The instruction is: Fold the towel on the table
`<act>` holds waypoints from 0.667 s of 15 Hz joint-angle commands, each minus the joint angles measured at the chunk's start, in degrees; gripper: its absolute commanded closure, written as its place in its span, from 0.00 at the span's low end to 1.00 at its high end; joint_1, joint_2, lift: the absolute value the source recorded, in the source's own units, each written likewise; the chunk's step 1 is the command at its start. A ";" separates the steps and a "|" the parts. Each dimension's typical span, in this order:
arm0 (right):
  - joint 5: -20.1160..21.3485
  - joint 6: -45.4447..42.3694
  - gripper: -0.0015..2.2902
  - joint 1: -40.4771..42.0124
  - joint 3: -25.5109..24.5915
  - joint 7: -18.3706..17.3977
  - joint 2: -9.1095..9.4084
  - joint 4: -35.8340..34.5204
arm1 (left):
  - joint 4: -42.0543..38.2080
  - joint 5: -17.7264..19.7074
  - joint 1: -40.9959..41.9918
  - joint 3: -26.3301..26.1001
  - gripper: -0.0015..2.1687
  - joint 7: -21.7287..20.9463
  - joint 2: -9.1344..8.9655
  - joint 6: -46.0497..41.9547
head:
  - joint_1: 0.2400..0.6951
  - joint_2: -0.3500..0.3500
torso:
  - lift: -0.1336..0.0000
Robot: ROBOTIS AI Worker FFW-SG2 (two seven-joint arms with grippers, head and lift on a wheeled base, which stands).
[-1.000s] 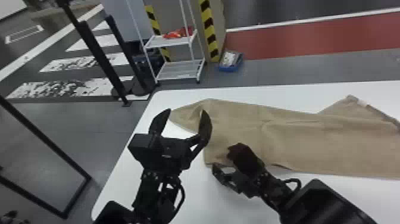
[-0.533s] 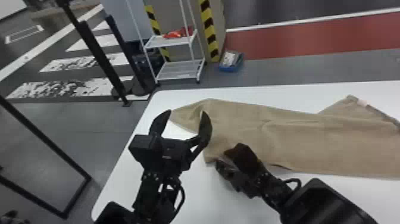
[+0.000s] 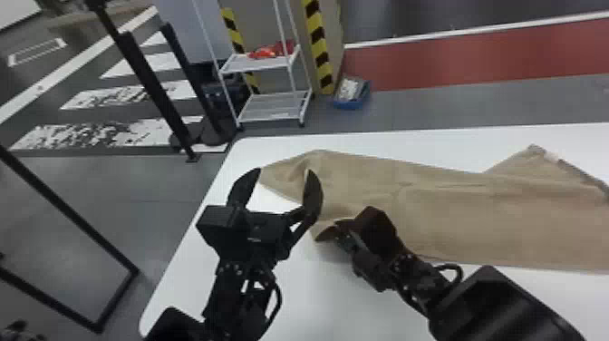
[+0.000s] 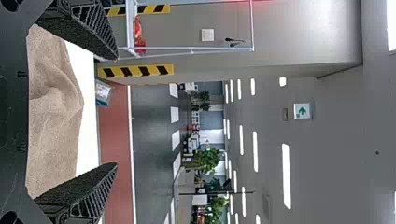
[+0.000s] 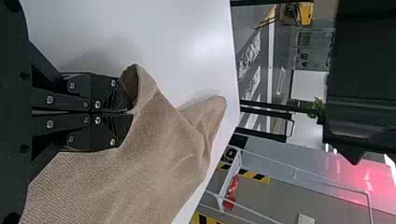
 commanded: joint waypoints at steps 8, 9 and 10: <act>-3.79 -3.79 0.58 4.43 -16.26 -7.01 0.23 -6.64 | 0.08 -0.09 0.27 0.09 0.04 0.00 0.00 -0.02 | 1.00 1.00 | 0.04; -4.67 -4.85 0.58 5.13 -17.93 -9.03 0.23 -6.20 | 0.08 -0.18 0.18 0.00 0.04 0.00 0.00 -0.02 | 1.00 0.98 | 0.04; -5.11 -4.85 0.58 5.57 -18.90 -10.44 0.23 -5.93 | 0.25 -0.26 -0.09 -0.26 0.04 -0.08 0.00 0.16 | 1.00 0.95 | 0.04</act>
